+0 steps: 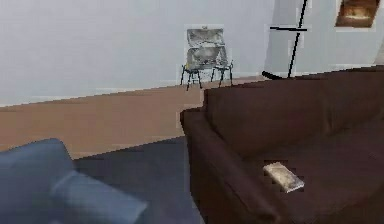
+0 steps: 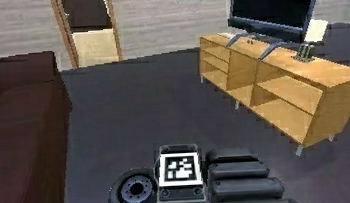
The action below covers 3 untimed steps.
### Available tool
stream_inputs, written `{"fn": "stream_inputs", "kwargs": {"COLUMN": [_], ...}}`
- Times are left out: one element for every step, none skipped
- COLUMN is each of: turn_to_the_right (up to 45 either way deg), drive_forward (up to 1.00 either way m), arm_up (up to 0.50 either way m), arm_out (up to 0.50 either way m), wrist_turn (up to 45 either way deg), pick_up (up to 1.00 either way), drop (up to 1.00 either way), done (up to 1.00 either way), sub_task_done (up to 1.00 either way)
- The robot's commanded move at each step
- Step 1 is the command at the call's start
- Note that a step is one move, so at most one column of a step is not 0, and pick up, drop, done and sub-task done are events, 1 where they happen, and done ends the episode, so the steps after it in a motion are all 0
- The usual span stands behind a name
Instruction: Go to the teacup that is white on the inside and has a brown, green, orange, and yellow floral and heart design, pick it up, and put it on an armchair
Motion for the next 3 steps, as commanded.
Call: {"fn": "stream_inputs", "kwargs": {"turn_to_the_right": [21.0, -24.0, 27.0], "drive_forward": [0.00, 0.00, 0.00], "arm_up": [0.00, 0.00, 0.00], "arm_out": [0.00, 0.00, 0.00], "wrist_turn": [0.0, 0.0, 0.0], "pick_up": [0.00, 0.00, 0.00], "drop": [0.00, 0.00, 0.00], "done": [0.00, 0.00, 0.00], "sub_task_done": [0.00, 0.00, 0.00]}}
